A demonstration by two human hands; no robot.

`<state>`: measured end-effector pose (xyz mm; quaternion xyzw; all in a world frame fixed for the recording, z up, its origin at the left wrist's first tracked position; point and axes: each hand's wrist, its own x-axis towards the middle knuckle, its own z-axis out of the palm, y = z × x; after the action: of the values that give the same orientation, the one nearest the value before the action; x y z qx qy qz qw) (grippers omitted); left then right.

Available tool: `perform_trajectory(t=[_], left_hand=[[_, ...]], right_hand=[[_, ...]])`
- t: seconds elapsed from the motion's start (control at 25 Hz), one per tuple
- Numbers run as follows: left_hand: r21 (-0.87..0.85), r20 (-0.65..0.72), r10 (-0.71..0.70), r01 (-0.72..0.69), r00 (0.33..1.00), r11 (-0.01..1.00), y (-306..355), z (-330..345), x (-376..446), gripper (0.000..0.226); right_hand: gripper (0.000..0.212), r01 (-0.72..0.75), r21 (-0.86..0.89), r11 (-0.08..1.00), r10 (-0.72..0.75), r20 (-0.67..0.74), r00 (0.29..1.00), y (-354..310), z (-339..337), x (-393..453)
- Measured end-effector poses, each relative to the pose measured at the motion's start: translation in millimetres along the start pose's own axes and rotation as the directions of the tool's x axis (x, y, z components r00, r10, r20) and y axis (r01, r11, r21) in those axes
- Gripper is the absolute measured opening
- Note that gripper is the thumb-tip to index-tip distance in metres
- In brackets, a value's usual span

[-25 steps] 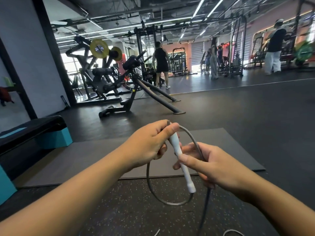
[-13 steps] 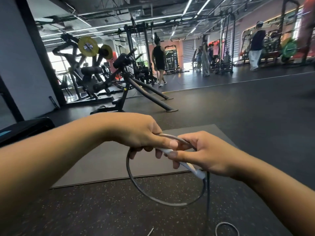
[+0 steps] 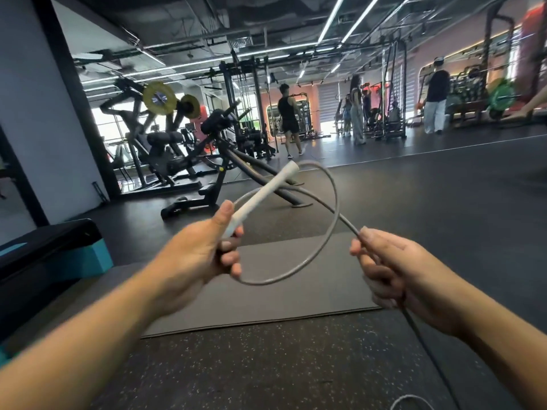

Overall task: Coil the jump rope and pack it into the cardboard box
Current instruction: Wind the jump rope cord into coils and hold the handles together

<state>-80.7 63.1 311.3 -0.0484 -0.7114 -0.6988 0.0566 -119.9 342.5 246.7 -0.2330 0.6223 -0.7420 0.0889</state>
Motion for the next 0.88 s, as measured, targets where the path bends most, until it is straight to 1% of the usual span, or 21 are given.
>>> perform_trajectory(t=[0.04,0.08,0.12,0.16,0.24,0.28,0.36,0.44,0.6,0.68,0.72,0.76,0.8,0.84,0.88], left_hand=[[-0.138,-0.043,0.011,-0.017,0.999,0.990,-7.5,15.6,-1.2,0.042],[-0.238,-0.080,0.019,-0.038,0.997,0.970,-15.9,31.4,-1.0,0.038],[-0.298,-0.114,0.022,-0.055,0.993,0.953,-25.0,47.2,-0.3,0.035],[-0.327,-0.140,0.020,-0.065,0.990,0.943,-34.2,63.1,-0.3,0.035],[-0.404,-0.184,-0.006,-0.070,0.983,0.912,-49.3,89.8,-1.1,0.047],[-0.469,-0.202,-0.031,-0.069,0.979,0.881,-54.2,100.9,-2.3,0.054],[-0.541,-0.245,-0.054,-0.091,0.968,0.836,-62.5,116.5,-3.5,0.054],[-0.533,-0.271,-0.053,-0.104,0.961,0.840,-63.5,126.8,-6.0,0.049],[-0.474,-0.221,-0.070,-0.044,0.973,0.879,-57.5,136.3,-11.8,0.043],[-0.398,-0.190,-0.081,-0.001,0.978,0.917,-56.1,135.9,-15.1,0.040],[-0.397,-0.214,-0.099,0.006,0.972,0.918,-55.1,134.0,-15.0,0.039],[-0.439,-0.268,-0.125,-0.006,0.955,0.899,-53.1,129.9,-14.1,0.040],[-0.472,-0.359,-0.146,-0.045,0.922,0.880,-49.5,122.0,-12.4,0.048],[-0.446,-0.493,-0.134,-0.118,0.860,0.887,-42.8,110.4,-12.2,0.060],[-0.297,-0.627,-0.030,-0.203,0.779,0.933,-35.4,96.2,-13.3,0.073]], right_hand=[[0.053,0.020,0.118,0.993,-0.023,0.018,1.000,3.8,12.5,4.3],[0.061,0.050,0.195,0.979,-0.056,0.025,0.998,7.0,25.3,7.9],[0.067,0.084,0.221,0.972,-0.090,0.019,0.996,10.8,37.3,10.1],[0.069,0.120,0.200,0.973,-0.124,0.007,0.992,14.8,49.7,11.9],[0.066,0.167,0.069,0.984,-0.164,-0.042,0.985,21.0,73.9,15.7],[0.065,0.179,0.012,0.984,-0.178,-0.090,0.980,24.5,82.3,18.7],[0.060,0.196,-0.006,0.981,-0.193,-0.199,0.961,31.0,90.3,24.4],[0.052,0.214,0.010,0.977,-0.205,-0.244,0.948,31.1,90.9,25.0],[0.037,0.239,-0.099,0.966,-0.259,-0.332,0.907,25.9,80.5,20.1],[0.038,0.222,-0.084,0.971,-0.237,-0.319,0.917,20.5,73.0,16.9],[0.036,0.213,-0.086,0.973,-0.229,-0.292,0.929,16.9,69.1,15.7],[0.032,0.202,-0.102,0.974,-0.222,-0.266,0.938,12.4,64.7,14.4],[0.028,0.184,-0.128,0.975,-0.211,-0.250,0.945,7.3,59.3,12.9],[0.028,0.160,-0.160,0.974,-0.195,-0.237,0.952,1.9,53.1,12.0],[0.028,0.129,-0.199,0.971,-0.173,-0.222,0.960,-4.4,47.3,10.9]])
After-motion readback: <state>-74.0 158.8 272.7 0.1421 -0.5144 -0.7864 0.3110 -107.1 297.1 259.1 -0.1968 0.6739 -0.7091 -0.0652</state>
